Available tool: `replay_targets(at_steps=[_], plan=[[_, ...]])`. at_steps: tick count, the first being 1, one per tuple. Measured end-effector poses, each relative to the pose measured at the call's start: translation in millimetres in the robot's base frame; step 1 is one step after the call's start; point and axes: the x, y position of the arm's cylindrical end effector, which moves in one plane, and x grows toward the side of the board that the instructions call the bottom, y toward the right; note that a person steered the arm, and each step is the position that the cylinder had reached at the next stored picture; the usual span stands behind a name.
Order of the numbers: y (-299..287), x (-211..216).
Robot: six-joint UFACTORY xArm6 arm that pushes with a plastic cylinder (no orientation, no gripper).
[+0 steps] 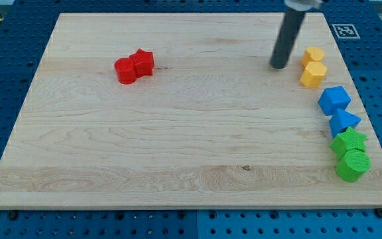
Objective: Slide red circle along with red star to top center
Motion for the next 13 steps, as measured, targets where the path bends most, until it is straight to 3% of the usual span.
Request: replay_targets(at_steps=[2, 4, 5, 11, 13], plan=[[-109.5, 74.1], [-279.6, 84.6], [-333.4, 63.5], [-245.2, 37.1], [-242.7, 23.2]])
